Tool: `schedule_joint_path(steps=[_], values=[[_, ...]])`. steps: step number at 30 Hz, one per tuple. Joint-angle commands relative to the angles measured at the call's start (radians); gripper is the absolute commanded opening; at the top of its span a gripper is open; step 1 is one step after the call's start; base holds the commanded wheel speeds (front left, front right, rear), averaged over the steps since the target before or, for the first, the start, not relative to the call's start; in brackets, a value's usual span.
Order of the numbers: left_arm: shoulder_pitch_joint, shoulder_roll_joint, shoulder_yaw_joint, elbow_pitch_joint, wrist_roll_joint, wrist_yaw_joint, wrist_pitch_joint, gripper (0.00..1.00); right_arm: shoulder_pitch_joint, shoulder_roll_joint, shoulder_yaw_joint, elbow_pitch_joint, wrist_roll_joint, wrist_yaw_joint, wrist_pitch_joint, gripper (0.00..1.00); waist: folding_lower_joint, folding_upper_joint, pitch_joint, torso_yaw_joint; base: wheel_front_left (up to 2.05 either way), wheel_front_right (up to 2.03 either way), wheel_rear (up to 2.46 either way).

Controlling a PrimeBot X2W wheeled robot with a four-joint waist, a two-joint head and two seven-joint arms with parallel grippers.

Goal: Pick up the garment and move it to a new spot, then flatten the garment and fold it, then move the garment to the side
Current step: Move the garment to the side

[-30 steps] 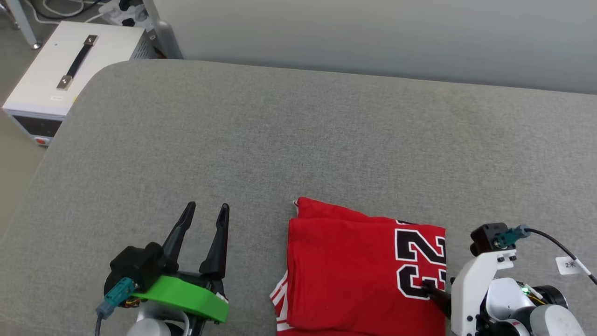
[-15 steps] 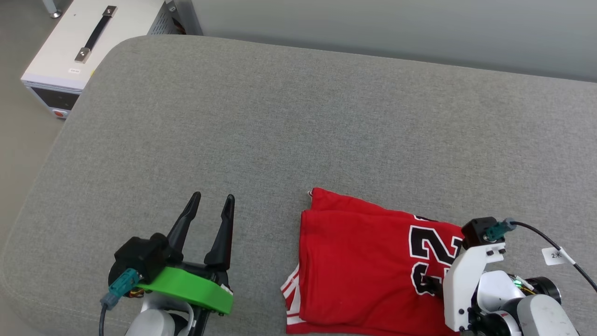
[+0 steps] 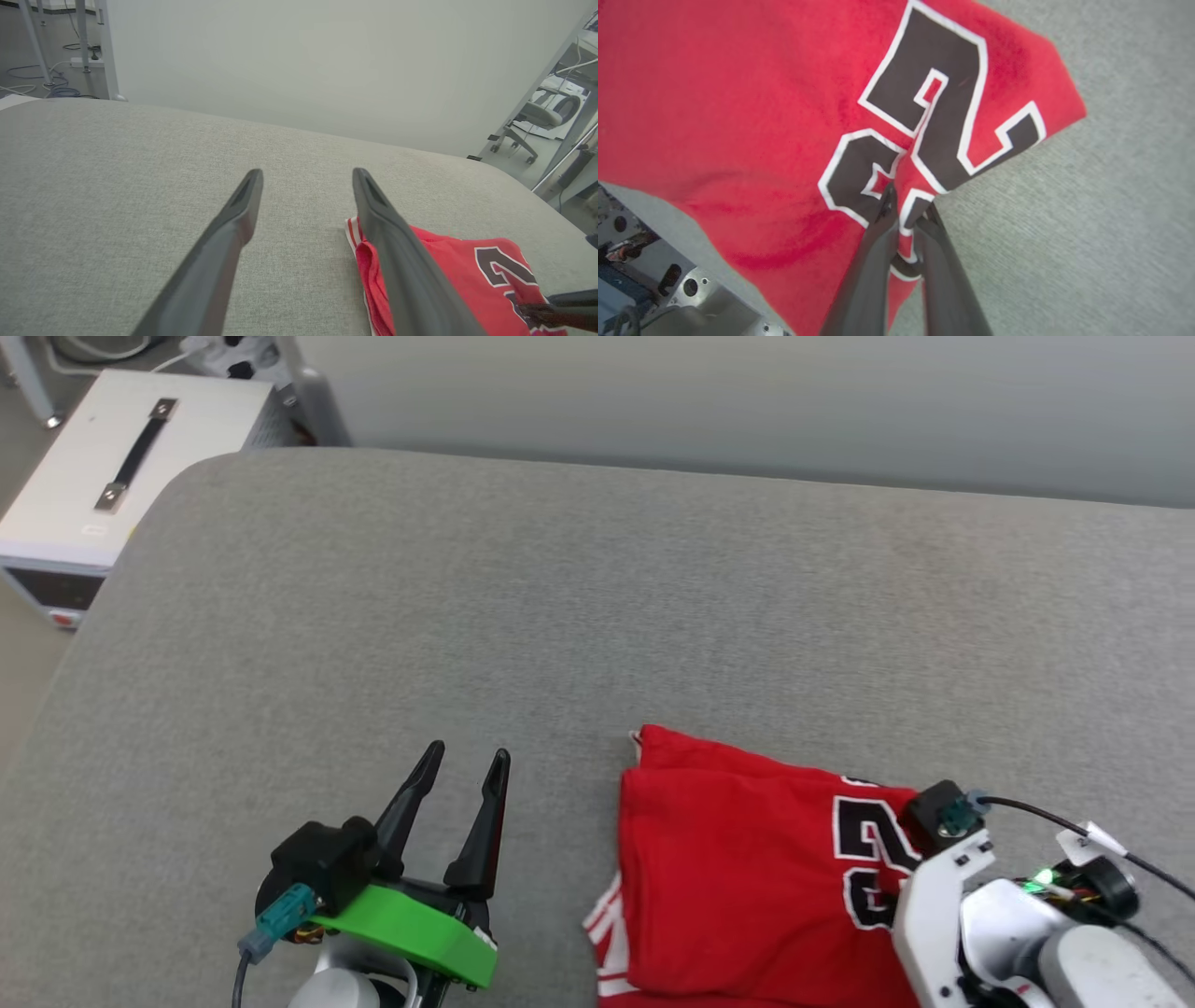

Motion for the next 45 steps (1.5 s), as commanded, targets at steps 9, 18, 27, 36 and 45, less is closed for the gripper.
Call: schedule_joint_path(steps=[9, 18, 27, 36, 45], values=[[-0.013, 0.003, -0.095, -0.019, -0.005, -0.003, -0.006, 1.0, -0.075, -0.325, 0.089, -0.144, 0.03, -0.002, -0.025, 0.0, -0.0001, -0.0001, 0.014, -0.199, 0.0, 0.0, 0.0], [-0.115, 0.022, -0.186, -0.05, 0.017, -0.003, -0.006, 1.0, -0.143, -0.546, 0.086, -0.067, 0.017, -0.002, -0.154, 0.0, -0.0001, -0.0001, 0.162, -0.308, 0.0, 0.0, 0.0], [-0.279, 0.08, -0.257, -0.114, 0.045, -0.003, -0.006, 1.0, -0.258, -0.592, -0.045, 0.126, -0.068, -0.002, -0.279, 0.0, -0.0001, -0.0001, 0.355, -0.351, 0.0, 0.0, 0.0], [-0.414, 0.115, -0.298, -0.183, 0.062, -0.003, -0.006, 1.0, -0.348, -0.534, -0.274, 0.31, -0.199, -0.002, -0.348, 0.0, -0.0001, -0.0001, 0.48, -0.345, 0.0, 0.0, 0.0], [-0.44, 0.121, -0.301, -0.206, 0.063, -0.003, -0.006, 1.0, -0.365, -0.465, -0.393, 0.347, -0.28, -0.002, -0.369, 0.0, -0.0001, -0.0001, 0.515, -0.323, 0.0, 0.0, 0.0]])
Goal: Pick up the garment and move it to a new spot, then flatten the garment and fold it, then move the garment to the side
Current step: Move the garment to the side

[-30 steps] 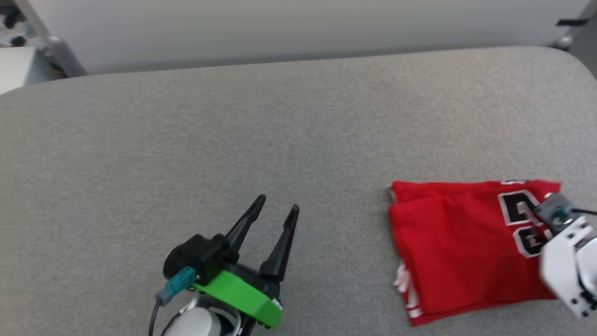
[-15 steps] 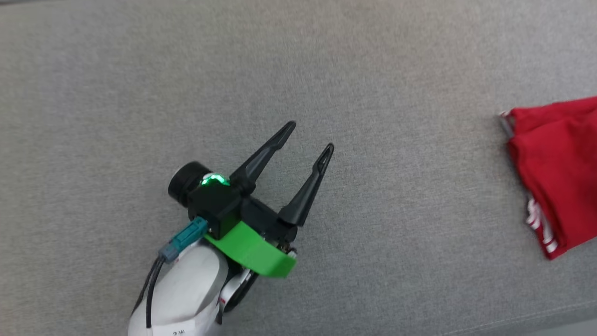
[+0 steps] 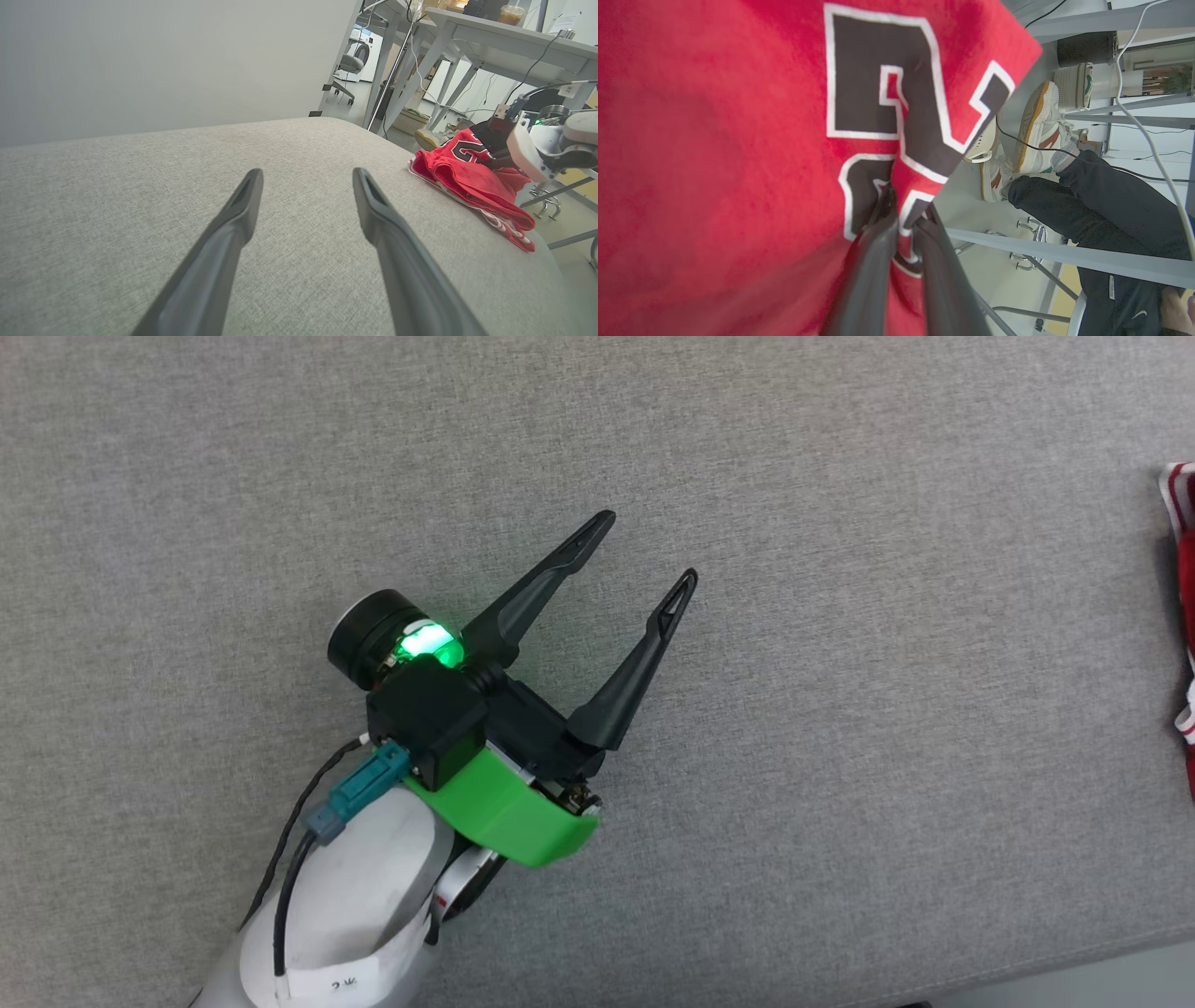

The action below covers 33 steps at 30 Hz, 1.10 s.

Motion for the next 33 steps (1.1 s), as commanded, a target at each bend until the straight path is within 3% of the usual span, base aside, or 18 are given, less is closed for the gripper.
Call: schedule_joint_path(steps=[1, 2, 3, 4, 5, 13, 20, 24, 33], values=[[-0.017, 0.007, 0.002, -0.002, 0.008, -0.003, -0.006, 1.0, -0.02, 0.013, -0.017, 0.005, -0.008, -0.002, -0.003, 0.0, -0.0001, -0.0001, 0.005, 0.009, 0.0, 0.0, 0.0], [-0.017, 0.006, 0.002, -0.001, 0.007, -0.003, -0.006, 1.0, -0.019, 0.02, -0.026, 0.006, -0.011, -0.002, -0.003, 0.0, -0.0001, -0.0001, 0.002, 0.012, 0.0, 0.0, 0.0], [-0.015, 0.004, 0.004, 0.0, 0.006, -0.003, -0.006, 1.0, -0.016, 0.027, -0.033, 0.006, -0.016, -0.002, -0.003, 0.35, -0.0001, -0.0001, -0.003, 0.014, 0.0, 0.0, 0.0], [-0.013, 0.002, 0.006, 0.001, 0.005, -0.003, -0.006, 1.0, -0.014, 0.03, -0.038, 0.004, -0.022, -0.002, -0.004, 0.85, -0.0001, -0.0001, -0.008, 0.015, 0.0, 0.0, 0.0], [-0.011, -0.001, 0.009, 0.002, 0.004, -0.003, -0.006, 1.0, -0.011, 0.037, -0.046, 0.001, -0.026, -0.002, -0.006, 1.0, -0.0001, -0.0001, -0.017, 0.017, 0.0, 0.0, 0.0], [0.036, -0.039, 0.055, 0.032, -0.02, -0.003, -0.006, 1.0, 0.01, 0.069, -0.078, -0.045, -0.044, -0.002, -0.015, 1.0, -0.0001, -0.0001, -0.123, 0.029, 0.0, 0.0, 0.0], [0.137, -0.062, 0.162, 0.086, -0.035, -0.003, -0.006, 1.0, 0.015, 0.105, -0.024, -0.152, -0.018, -0.002, -0.032, 1.0, -0.0001, -0.0001, -0.265, 0.049, 0.0, 0.0, 0.0], [0.207, -0.075, 0.238, 0.114, -0.038, -0.003, -0.006, 1.0, 0.011, 0.159, 0.004, -0.234, 0.039, -0.002, -0.069, 1.0, -0.0001, -0.0001, -0.349, 0.068, 0.0, 0.0, 0.0], [0.336, -0.137, 0.376, 0.167, -0.037, -0.003, -0.006, 1.0, 0.105, 0.366, 0.019, -0.367, 0.152, -0.002, -0.2, 1.0, -0.0001, -0.0001, -0.503, 0.128, 0.0, 0.0, 0.0]])
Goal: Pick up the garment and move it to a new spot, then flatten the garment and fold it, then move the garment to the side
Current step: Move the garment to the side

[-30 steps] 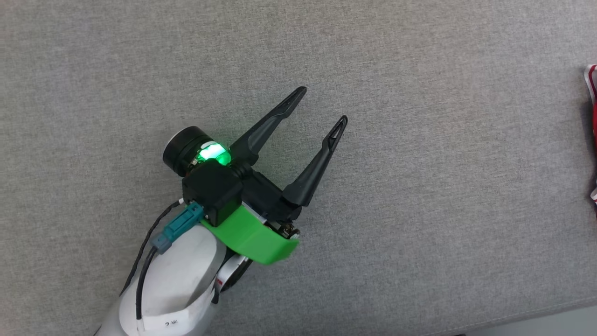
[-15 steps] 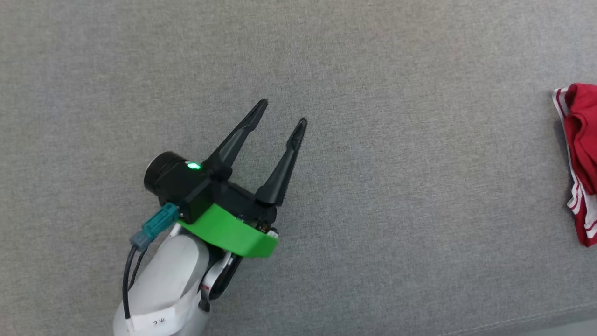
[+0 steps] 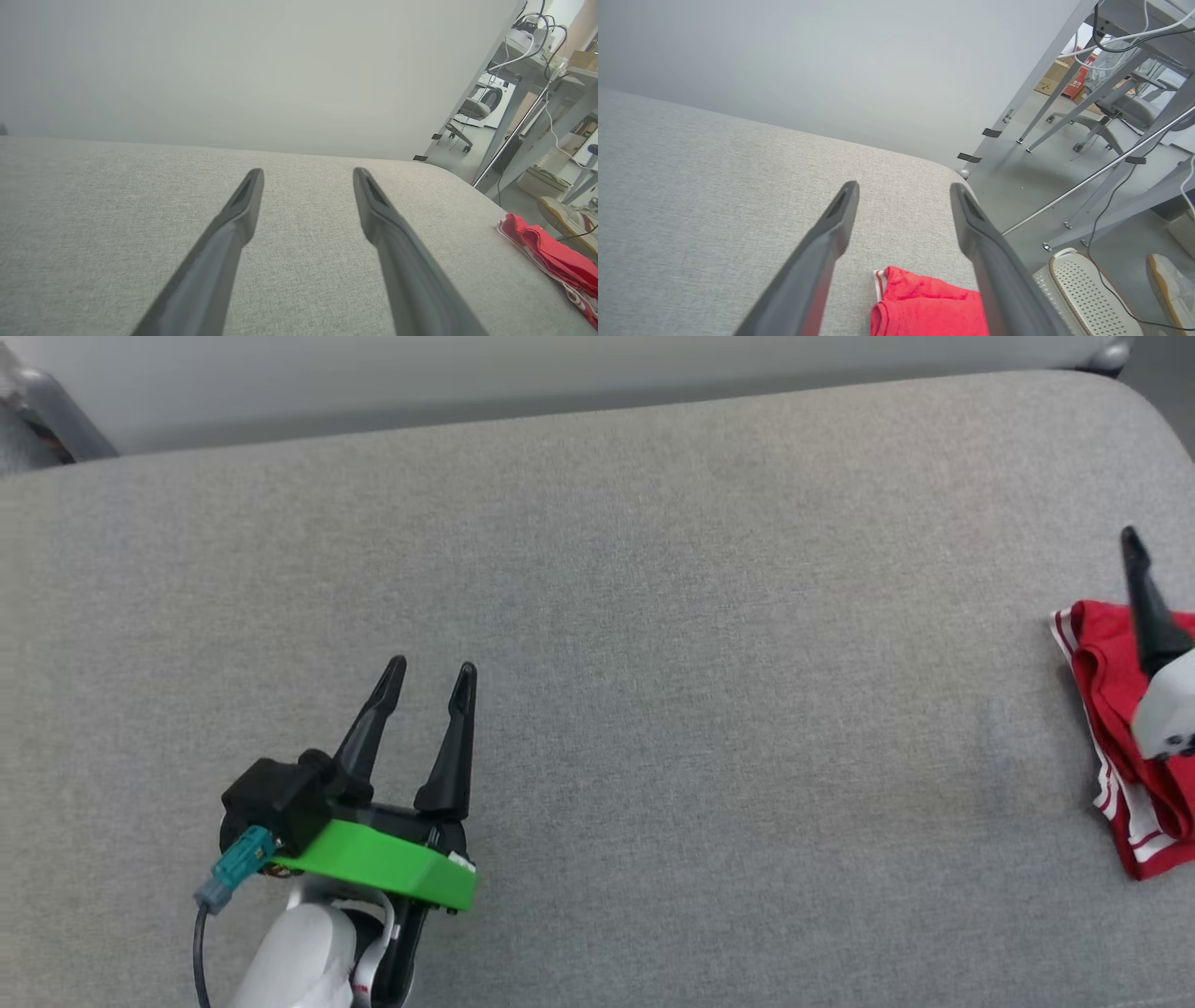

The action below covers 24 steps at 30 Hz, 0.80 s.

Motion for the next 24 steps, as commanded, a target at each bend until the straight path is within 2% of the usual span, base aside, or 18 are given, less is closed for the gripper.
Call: schedule_joint_path(steps=[1, 8, 13, 19, 24], values=[[0.021, -0.009, 0.013, 0.004, 0.002, -0.003, -0.006, 1.0, 0.034, 0.035, 0.002, -0.021, 0.013, -0.002, -0.029, 1.0, 0.0001, 0.0001, -0.106, 0.06, 0.0, 0.0, 0.0], [0.095, -0.044, 0.073, 0.014, 0.045, -0.003, -0.006, 1.0, 0.159, 0.204, -0.026, -0.069, 0.041, -0.002, -0.212, 1.0, 0.0001, 0.0001, -0.162, 0.096, 0.0, 0.0, 0.0], [0.138, -0.062, 0.106, 0.006, 0.066, -0.003, -0.006, 1.0, 0.244, 0.298, -0.02, -0.061, 0.045, -0.002, -0.303, 1.0, 0.0001, 0.0001, -0.183, 0.112, 0.0, 0.0, 0.0], [0.173, -0.071, 0.124, 0.0, 0.086, -0.003, -0.006, 1.0, 0.316, 0.364, -0.006, -0.013, 0.031, -0.002, -0.378, 1.0, 0.0001, 0.0001, -0.194, 0.122, 0.0, 0.0, 0.0], [0.189, -0.078, 0.135, -0.001, 0.098, -0.003, -0.006, 1.0, 0.348, 0.389, 0.014, 0.029, 0.016, -0.002, -0.411, 1.0, 0.0001, 0.0001, -0.194, 0.123, 0.0, 0.0, 0.0]])
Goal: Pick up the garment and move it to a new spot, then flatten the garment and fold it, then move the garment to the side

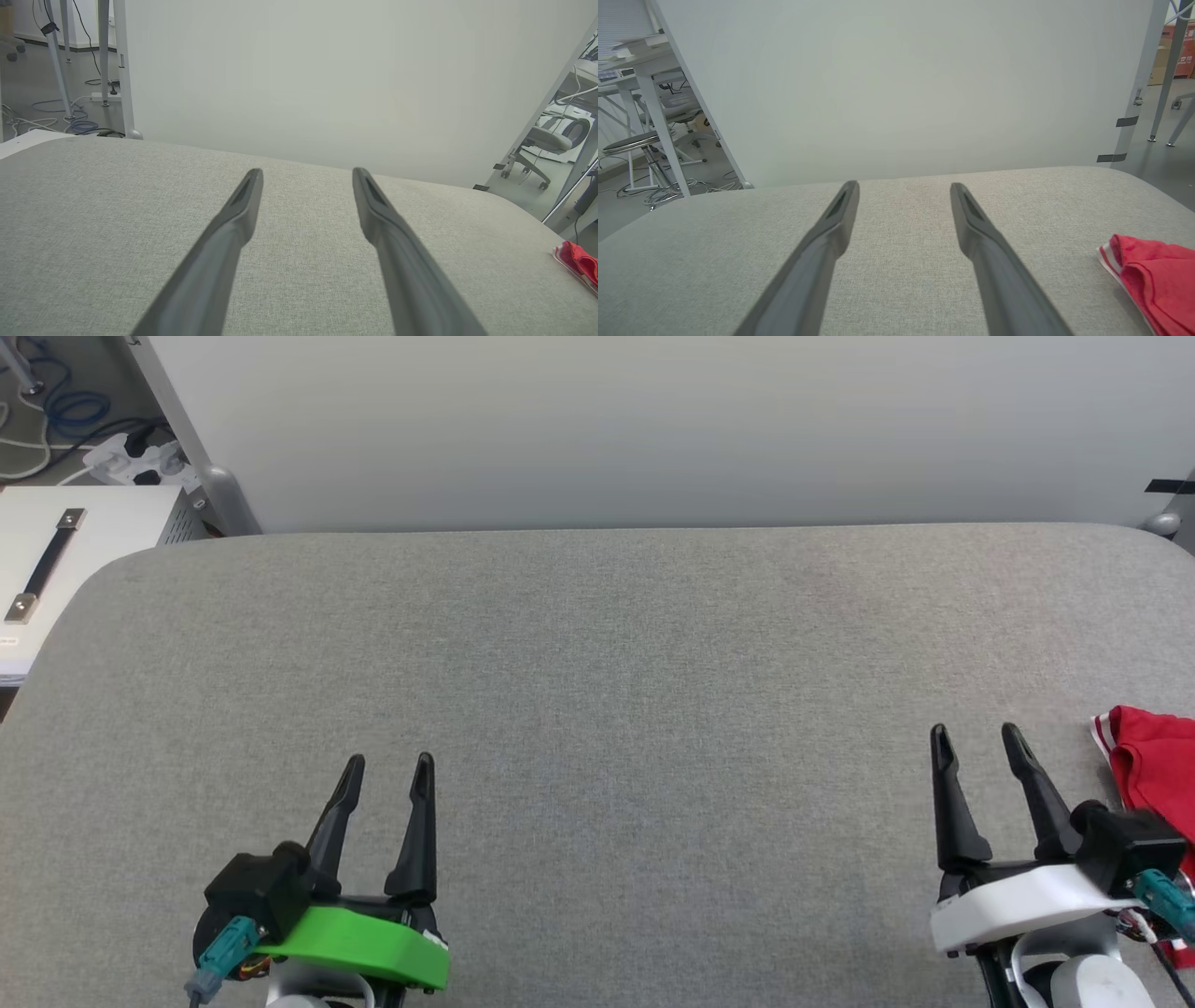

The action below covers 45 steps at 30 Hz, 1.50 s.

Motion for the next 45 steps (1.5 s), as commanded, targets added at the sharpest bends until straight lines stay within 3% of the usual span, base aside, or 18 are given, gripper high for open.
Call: schedule_joint_path(steps=[1, 24, 25, 45], values=[[0.015, -0.009, 0.008, 0.0, 0.014, -0.003, -0.006, 1.0, 0.014, 0.005, 0.004, 0.008, -0.012, -0.001, -0.012, 1.0, 0.0001, 0.0, 0.002, 0.0, 0.0, 0.0, 0.0], [0.021, -0.018, -0.003, 0.02, 0.019, -0.003, -0.006, 1.0, 0.015, 0.022, 0.016, 0.045, -0.01, -0.001, -0.036, 1.0, 0.0001, 0.0, -0.009, -0.01, 0.0, 0.0, 0.0], [0.006, -0.017, -0.009, 0.022, 0.022, 0.0, 0.0, 0.0, 0.013, 0.018, 0.014, 0.045, -0.013, 0.0, -0.029, 0.0, 0.0001, 0.0, -0.008, -0.01, 0.0, 0.0, 0.0], [0.002, -0.023, 0.003, 0.012, 0.064, 0.017, 0.036, 0.0, 0.016, 0.017, 0.013, 0.031, -0.04, 0.0, 0.003, 0.0, 0.0001, 0.0, -0.011, -0.011, 0.0, 0.0, 0.0]])
